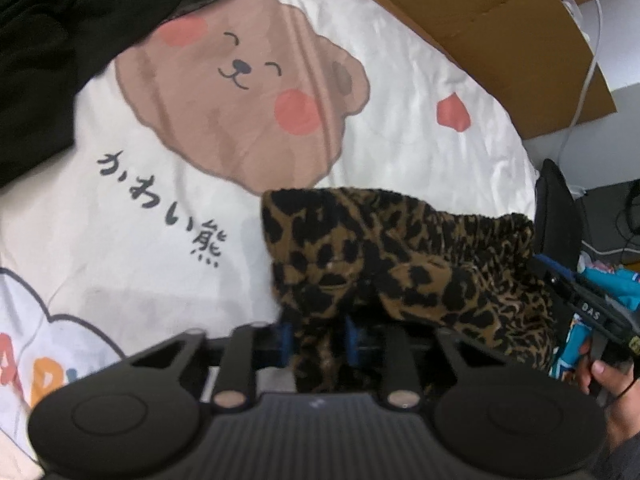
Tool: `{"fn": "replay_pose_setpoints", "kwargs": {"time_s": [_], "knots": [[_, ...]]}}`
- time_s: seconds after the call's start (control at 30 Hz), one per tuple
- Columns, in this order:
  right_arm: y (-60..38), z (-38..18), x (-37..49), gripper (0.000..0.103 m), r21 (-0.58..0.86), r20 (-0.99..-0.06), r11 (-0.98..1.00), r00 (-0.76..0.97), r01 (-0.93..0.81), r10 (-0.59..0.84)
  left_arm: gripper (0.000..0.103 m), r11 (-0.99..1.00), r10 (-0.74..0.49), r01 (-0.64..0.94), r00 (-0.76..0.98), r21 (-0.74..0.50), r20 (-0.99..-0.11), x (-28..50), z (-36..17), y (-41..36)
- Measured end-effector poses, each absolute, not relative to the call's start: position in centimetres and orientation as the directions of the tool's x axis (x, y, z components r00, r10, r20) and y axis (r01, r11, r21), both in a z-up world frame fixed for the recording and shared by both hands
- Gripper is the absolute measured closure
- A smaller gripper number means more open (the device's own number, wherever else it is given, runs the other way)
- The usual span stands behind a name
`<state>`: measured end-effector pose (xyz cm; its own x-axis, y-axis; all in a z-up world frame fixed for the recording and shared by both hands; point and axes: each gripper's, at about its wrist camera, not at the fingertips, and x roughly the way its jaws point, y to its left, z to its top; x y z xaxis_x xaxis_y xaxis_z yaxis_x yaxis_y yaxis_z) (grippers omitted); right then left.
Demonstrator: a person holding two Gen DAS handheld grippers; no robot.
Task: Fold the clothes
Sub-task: 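Open the right gripper and regrasp the garment's elastic waistband, then lift the elastic waistband with both grippers, shaking the garment out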
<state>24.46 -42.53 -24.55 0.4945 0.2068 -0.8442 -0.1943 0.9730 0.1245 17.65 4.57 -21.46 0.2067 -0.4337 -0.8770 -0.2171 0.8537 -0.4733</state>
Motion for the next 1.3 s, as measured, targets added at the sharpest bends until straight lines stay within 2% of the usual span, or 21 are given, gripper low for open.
{"fn": "replay_pose_setpoints", "kwargs": {"time_s": [0.37, 0.4, 0.43, 0.47, 0.63, 0.83, 1.07, 1.3], "knots": [[-40.1, -27.2, 25.0, 0.054, 0.009, -0.904, 0.936, 0.397, -0.352, 0.158, 0.096, 0.826, -0.475, -0.211, 0.239, -0.523, -0.847, 16.2, -21.1, 6.6], [-40.1, -27.5, 24.9, 0.061, 0.012, -0.906, 0.938, 0.394, -0.346, 0.157, 0.096, 0.823, -0.477, -0.212, 0.247, -0.528, -0.843, 16.1, -20.9, 6.8], [-40.1, -27.6, 24.7, 0.074, 0.015, -0.903, 0.942, 0.399, -0.336, 0.157, 0.096, 0.819, -0.479, -0.213, 0.255, -0.532, -0.84, 16.0, -20.7, 7.1], [-40.2, -27.5, 24.4, 0.095, 0.016, -0.899, 0.945, 0.409, -0.326, 0.157, 0.096, 0.815, -0.481, -0.217, 0.265, -0.538, -0.836, 15.9, -20.5, 7.4], [-40.8, -25.1, 22.7, 0.098, 0.059, -0.872, 0.959, 0.453, -0.276, 0.184, 0.097, 0.806, -0.466, -0.224, 0.332, -0.549, -0.82, 15.9, -18.8, 9.5], [-41.5, -21.0, 19.9, 0.099, 0.239, -0.823, 0.951, 0.479, -0.194, 0.304, 0.098, 0.804, -0.443, -0.207, 0.417, -0.558, -0.794, 15.4, -16.0, 12.1], [-39.6, -17.1, 15.5, 0.1, 0.38, -0.762, 0.902, 0.484, -0.204, 0.43, 0.098, 0.81, -0.412, -0.178, 0.506, -0.559, -0.758, 14.0, -12.3, 16.3], [-37.5, -10.9, 11.5, 0.101, 0.48, -0.664, 0.844, 0.529, -0.24, 0.528, 0.098, 0.807, -0.457, -0.032, 0.599, -0.59, -0.658, 12.5, -5.8, 19.7]]}}
